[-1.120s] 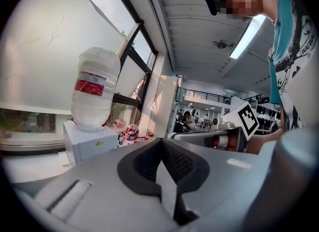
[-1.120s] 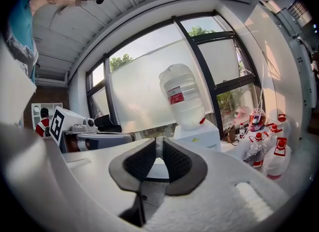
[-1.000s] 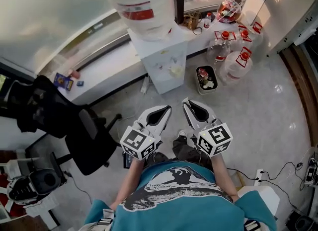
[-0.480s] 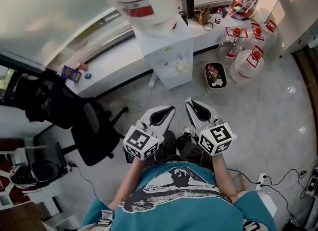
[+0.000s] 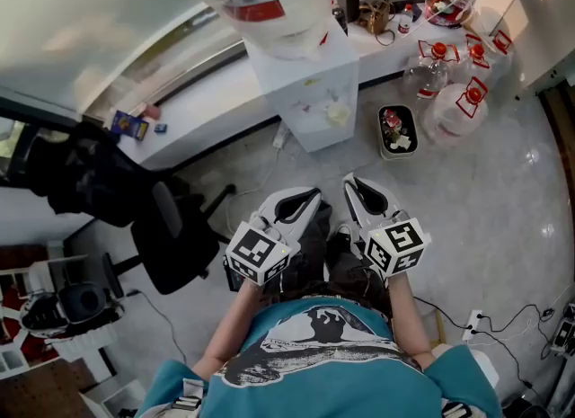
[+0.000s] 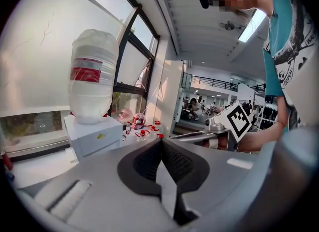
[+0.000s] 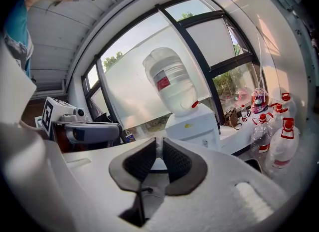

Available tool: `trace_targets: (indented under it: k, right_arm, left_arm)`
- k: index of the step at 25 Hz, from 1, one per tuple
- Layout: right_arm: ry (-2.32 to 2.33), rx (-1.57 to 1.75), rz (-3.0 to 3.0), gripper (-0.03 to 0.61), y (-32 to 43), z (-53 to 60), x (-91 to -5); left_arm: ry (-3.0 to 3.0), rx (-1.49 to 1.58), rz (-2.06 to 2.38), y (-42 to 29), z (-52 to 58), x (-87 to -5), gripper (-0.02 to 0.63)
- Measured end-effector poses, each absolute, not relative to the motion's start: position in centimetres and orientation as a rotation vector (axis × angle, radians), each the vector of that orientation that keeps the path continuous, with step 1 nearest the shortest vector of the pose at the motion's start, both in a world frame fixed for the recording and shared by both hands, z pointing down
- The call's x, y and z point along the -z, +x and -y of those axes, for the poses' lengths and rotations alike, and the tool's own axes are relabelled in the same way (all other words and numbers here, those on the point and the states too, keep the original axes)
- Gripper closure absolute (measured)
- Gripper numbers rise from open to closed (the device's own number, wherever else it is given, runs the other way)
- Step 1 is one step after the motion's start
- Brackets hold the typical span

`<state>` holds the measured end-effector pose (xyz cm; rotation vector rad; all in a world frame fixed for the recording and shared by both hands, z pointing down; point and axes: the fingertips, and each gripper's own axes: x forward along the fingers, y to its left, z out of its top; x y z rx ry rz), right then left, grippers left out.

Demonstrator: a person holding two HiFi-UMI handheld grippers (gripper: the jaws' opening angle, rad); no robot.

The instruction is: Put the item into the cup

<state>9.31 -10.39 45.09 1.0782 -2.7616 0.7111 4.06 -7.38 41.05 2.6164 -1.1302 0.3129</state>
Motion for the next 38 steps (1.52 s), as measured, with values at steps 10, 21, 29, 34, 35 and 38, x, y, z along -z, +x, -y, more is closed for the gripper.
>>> trace_targets:
  k: [10, 21, 29, 34, 35, 38]
  right_arm:
    - [1.071, -0.700, 2.666, 0.534, 7.8, 15.6, -48.6]
    - [1.033, -0.643, 2.563, 0.534, 5.4, 24.2, -57.1]
    - [1.052, -0.628, 2.483, 0.534, 4.6, 30.0, -64.0]
    - [1.058, -0.615, 2.416, 0.534, 3.8, 33.1, -69.1]
    - [1.067, -0.618, 2.402, 0.534, 3.8, 33.7, -69.9]
    - [1.098, -0.645, 2.367, 0.534, 4.0, 35.5, -71.7]
  left_arm:
    - [2.616, -0.313, 1.069, 2.4, 12.1, -44.1, 0.601]
    - [2.632, -0.274, 1.086, -0.4, 18.5, -48.9, 0.603]
    - [2.609, -0.331, 1.019, -1.2, 20.7, -54.7, 0.604]
    - [2.605, -0.335, 1.003, -1.5, 22.1, -57.1, 0.604]
    - [2.604, -0.335, 1.003, -1.5, 22.4, -57.3, 0.604]
    - [2.599, -0.334, 1.006, -1.6, 23.1, -57.7, 0.604]
